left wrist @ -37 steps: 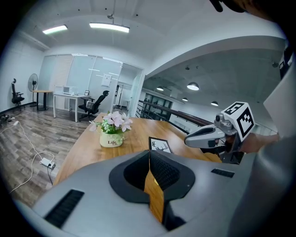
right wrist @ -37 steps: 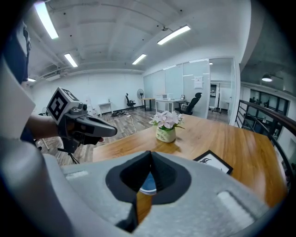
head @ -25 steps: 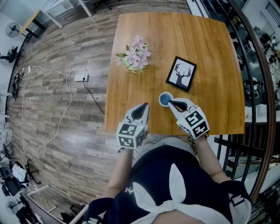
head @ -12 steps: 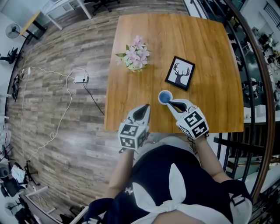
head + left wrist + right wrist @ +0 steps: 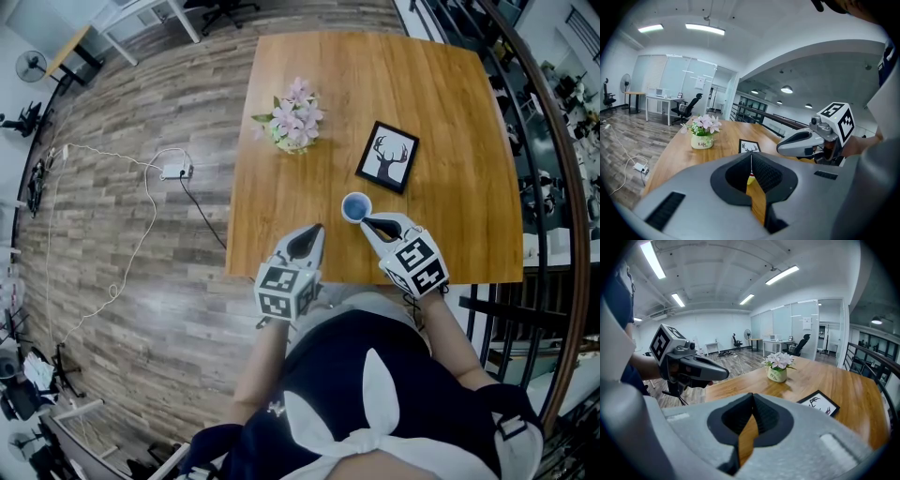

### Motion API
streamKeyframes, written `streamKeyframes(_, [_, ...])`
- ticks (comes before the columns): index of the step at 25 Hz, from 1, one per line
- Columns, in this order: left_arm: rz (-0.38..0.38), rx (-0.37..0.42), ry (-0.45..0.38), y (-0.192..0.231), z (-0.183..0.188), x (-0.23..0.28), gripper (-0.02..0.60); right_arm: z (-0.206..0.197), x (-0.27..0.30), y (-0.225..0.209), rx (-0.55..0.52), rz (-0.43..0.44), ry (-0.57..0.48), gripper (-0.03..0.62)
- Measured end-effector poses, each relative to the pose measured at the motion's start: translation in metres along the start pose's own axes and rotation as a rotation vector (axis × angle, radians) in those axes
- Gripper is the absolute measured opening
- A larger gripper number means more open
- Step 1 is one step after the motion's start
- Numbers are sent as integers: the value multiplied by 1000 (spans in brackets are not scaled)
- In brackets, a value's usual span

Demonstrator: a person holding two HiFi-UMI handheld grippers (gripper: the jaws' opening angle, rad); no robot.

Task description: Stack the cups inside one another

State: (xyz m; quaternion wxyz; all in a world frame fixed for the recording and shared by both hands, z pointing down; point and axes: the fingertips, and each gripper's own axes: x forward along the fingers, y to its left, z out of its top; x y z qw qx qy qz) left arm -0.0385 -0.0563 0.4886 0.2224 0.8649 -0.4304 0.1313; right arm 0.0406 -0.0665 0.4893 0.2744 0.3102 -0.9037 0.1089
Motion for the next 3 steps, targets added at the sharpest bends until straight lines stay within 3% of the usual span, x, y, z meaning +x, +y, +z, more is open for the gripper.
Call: streamKeyframes(3, [1,0,1,1,-1,-3,20,0,0,2,5,-1,2,-3])
